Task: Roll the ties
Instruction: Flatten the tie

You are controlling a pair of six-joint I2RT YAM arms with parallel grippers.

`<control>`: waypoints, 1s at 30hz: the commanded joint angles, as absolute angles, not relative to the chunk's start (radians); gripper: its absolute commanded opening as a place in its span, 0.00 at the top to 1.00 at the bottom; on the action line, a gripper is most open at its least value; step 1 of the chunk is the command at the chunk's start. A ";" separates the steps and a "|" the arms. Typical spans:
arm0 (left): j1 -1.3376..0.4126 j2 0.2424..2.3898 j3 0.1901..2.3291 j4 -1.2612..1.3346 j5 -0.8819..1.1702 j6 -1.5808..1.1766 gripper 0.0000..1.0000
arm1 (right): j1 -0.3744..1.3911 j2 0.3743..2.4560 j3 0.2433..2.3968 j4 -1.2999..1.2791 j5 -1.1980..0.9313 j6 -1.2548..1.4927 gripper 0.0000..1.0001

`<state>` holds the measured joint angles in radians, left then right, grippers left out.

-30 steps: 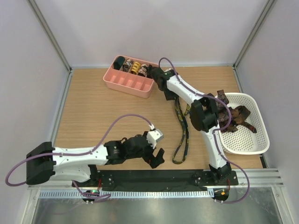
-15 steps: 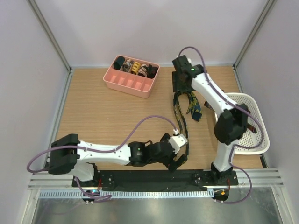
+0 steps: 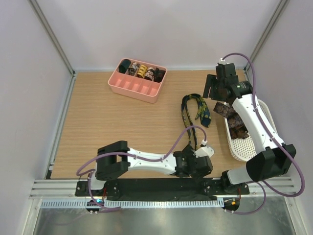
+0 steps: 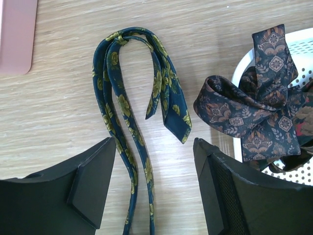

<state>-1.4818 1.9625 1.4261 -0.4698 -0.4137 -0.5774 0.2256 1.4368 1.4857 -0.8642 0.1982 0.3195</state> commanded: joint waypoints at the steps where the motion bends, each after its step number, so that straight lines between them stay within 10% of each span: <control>1: -1.473 2.003 1.494 -0.575 -0.505 -0.629 0.00 | 0.210 1.361 1.463 -0.848 0.166 0.308 0.28; 9: -1.454 2.049 1.523 -0.597 -0.542 -0.643 0.00 | 0.198 1.319 1.437 -0.850 0.135 0.304 0.28; 23: -1.344 1.723 1.033 -0.223 -0.195 -0.771 1.00 | 0.198 1.414 1.378 -0.801 0.103 0.313 0.31; 30: -1.184 1.401 0.731 -0.104 -0.017 -0.816 1.00 | 0.230 1.514 1.333 -0.733 0.028 0.285 0.29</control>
